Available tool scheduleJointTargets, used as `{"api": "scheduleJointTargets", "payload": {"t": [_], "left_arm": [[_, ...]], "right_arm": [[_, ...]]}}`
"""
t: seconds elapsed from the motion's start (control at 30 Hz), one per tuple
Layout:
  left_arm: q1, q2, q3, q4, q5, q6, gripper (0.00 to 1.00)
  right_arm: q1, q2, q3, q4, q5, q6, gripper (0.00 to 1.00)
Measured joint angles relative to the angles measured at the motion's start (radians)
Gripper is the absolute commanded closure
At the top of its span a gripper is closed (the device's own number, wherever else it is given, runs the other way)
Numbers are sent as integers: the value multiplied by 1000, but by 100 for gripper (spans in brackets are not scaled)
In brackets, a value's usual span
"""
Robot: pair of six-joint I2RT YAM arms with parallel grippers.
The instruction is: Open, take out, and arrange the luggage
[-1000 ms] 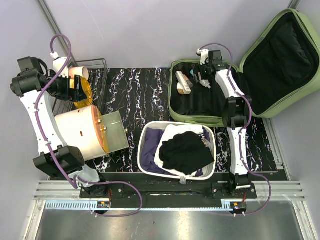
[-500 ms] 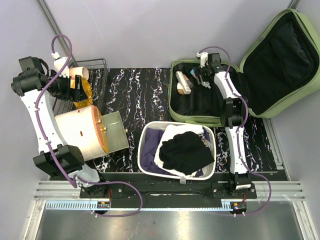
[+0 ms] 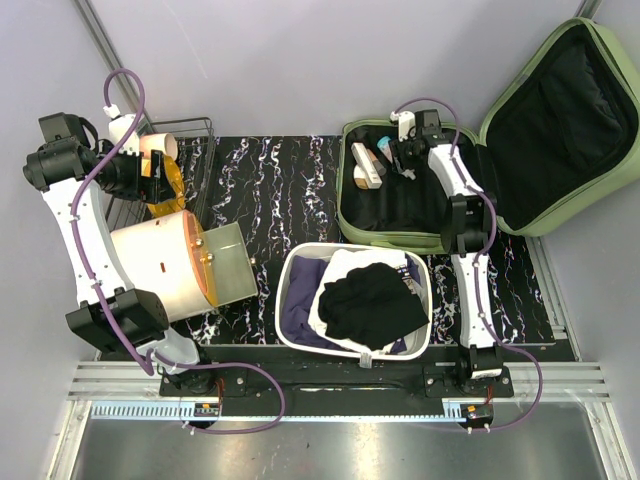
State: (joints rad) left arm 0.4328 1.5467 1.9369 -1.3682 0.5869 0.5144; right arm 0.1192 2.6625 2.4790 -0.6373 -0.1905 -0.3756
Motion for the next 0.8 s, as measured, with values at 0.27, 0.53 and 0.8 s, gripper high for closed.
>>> {"api": "scheduleJointTargets", "payload": {"t": [0.27, 0.53, 0.8], "left_arm": [[0, 0, -15, 2, 6, 0, 14], [-1, -7, -96, 17, 13, -8, 14], [-1, -60, -145, 36, 15, -8, 14]], "right_arm": [[6, -221, -93, -35, -163, 126, 100], [163, -558, -370, 49, -329, 282, 100], [391, -639, -627, 134, -455, 417, 100]]}}
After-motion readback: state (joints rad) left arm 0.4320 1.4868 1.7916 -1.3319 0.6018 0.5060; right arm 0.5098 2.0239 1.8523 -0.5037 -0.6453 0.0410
